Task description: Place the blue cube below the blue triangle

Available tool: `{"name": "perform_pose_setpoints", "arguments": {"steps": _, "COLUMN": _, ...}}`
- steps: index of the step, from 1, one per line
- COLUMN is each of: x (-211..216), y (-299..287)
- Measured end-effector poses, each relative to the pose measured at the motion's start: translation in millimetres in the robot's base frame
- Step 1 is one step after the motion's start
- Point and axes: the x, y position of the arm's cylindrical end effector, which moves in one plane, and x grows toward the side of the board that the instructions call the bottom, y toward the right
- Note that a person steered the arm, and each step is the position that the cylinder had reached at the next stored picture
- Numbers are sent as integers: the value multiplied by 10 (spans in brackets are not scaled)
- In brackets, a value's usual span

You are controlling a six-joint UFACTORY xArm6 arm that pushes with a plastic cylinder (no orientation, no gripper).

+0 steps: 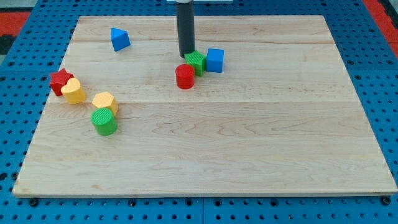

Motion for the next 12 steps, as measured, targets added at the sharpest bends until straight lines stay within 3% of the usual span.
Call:
{"name": "perform_pose_setpoints", "arguments": {"steps": 3, "x": 798, "y": 1331}}
{"name": "perform_pose_setpoints", "arguments": {"steps": 5, "x": -111, "y": 1159}}
{"name": "perform_pose_setpoints", "arguments": {"steps": 6, "x": -316, "y": 724}}
{"name": "perform_pose_setpoints", "arguments": {"steps": 7, "x": -425, "y": 734}}
{"name": "perform_pose_setpoints", "arguments": {"steps": 8, "x": -98, "y": 1183}}
{"name": "perform_pose_setpoints", "arguments": {"steps": 9, "x": 162, "y": 1041}}
{"name": "perform_pose_setpoints", "arguments": {"steps": 10, "x": 164, "y": 598}}
{"name": "perform_pose_setpoints", "arguments": {"steps": 12, "x": 467, "y": 448}}
